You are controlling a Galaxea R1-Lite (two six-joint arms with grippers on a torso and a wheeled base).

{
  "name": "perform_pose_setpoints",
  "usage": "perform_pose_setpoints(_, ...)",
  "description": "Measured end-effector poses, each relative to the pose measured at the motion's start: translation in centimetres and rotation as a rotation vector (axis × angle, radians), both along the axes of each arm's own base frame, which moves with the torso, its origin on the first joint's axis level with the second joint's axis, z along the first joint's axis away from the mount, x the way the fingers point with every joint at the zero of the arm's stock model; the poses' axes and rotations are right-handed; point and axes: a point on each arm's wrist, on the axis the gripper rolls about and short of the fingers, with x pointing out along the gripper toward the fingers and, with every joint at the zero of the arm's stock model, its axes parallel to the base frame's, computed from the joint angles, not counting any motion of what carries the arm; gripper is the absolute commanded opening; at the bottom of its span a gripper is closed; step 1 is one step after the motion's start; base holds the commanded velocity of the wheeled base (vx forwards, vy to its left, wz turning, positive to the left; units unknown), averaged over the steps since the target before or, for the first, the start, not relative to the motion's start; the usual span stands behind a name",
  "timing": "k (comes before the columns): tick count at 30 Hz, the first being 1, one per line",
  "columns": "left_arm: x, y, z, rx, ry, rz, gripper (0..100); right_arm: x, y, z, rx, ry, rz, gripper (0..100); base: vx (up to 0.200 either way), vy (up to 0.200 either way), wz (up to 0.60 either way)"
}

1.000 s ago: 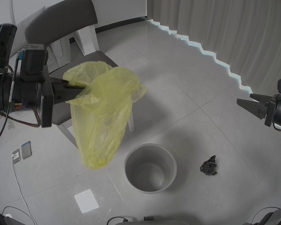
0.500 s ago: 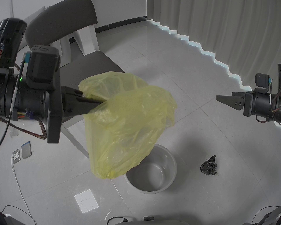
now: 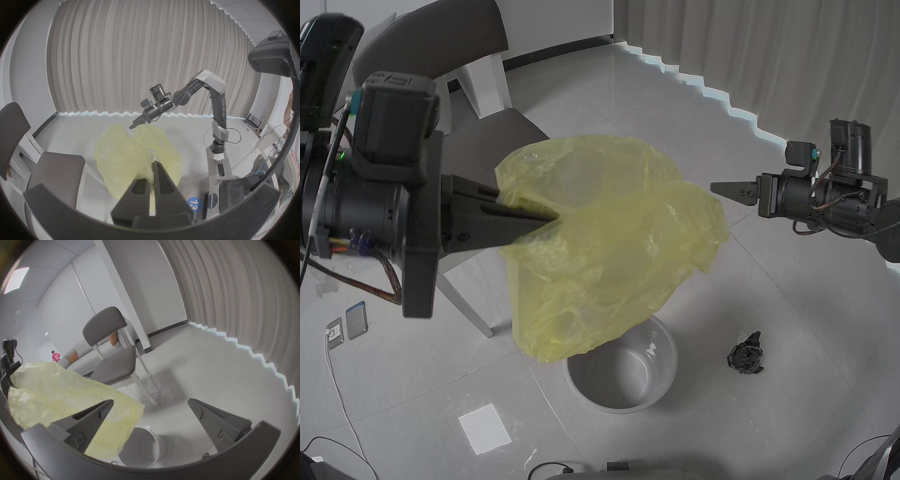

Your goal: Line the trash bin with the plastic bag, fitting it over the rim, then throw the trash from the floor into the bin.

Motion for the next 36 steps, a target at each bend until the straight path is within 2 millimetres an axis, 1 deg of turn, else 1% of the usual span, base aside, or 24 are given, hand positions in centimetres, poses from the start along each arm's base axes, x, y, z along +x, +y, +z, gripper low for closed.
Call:
perform_pose_setpoints(5, -0.1, -0.2, 0.0, -0.005, -0.002, -0.013, 0, 2.1, 2.0, -1.6, -0.006, 0.039, 0.059, 100, 0.000, 0.000, 0.00)
perform_pose_setpoints(8, 0.0, -0.4, 0.0, -0.008, -0.002, -0.020, 0, 2.6, 2.9, -2.8, -0.014, 0.071, 0.084, 100, 0.000, 0.000, 0.00)
perform_pose_setpoints(11, 0.2, -0.5, 0.0, -0.016, -0.002, -0.016, 0, 2.6, 3.2, -4.3, -0.025, 0.121, 0.107, 100, 0.000, 0.000, 0.00)
perform_pose_setpoints(13, 0.4, -0.5, 0.1, -0.022, -0.003, -0.009, 0, 2.3, 3.3, -5.1, -0.032, 0.148, 0.119, 100, 0.000, 0.000, 0.00)
perform_pose_setpoints(17, 0.6, -0.6, 0.0, -0.027, -0.002, 0.004, 0, 1.0, 2.9, -5.5, -0.038, 0.171, 0.129, 100, 0.000, 0.000, 0.00)
perform_pose_setpoints(21, 1.0, -0.3, 0.2, -0.034, -0.008, 0.025, 0, -0.4, 2.5, -5.3, -0.039, 0.175, 0.135, 100, 0.000, 0.000, 0.00)
perform_pose_setpoints(26, 1.1, -0.2, 0.3, -0.038, -0.013, 0.036, 0, -2.2, 2.8, -5.1, -0.042, 0.176, 0.161, 100, 0.000, 0.000, 0.00)
perform_pose_setpoints(30, 1.0, -0.1, 0.4, -0.039, -0.015, 0.035, 0, -3.2, 3.1, -4.8, -0.040, 0.167, 0.182, 100, 0.000, 0.000, 0.00)
perform_pose_setpoints(36, 0.7, 0.1, 0.6, -0.046, -0.022, 0.027, 0, -4.0, 3.1, -4.5, -0.034, 0.164, 0.191, 100, 0.000, 0.000, 0.00)
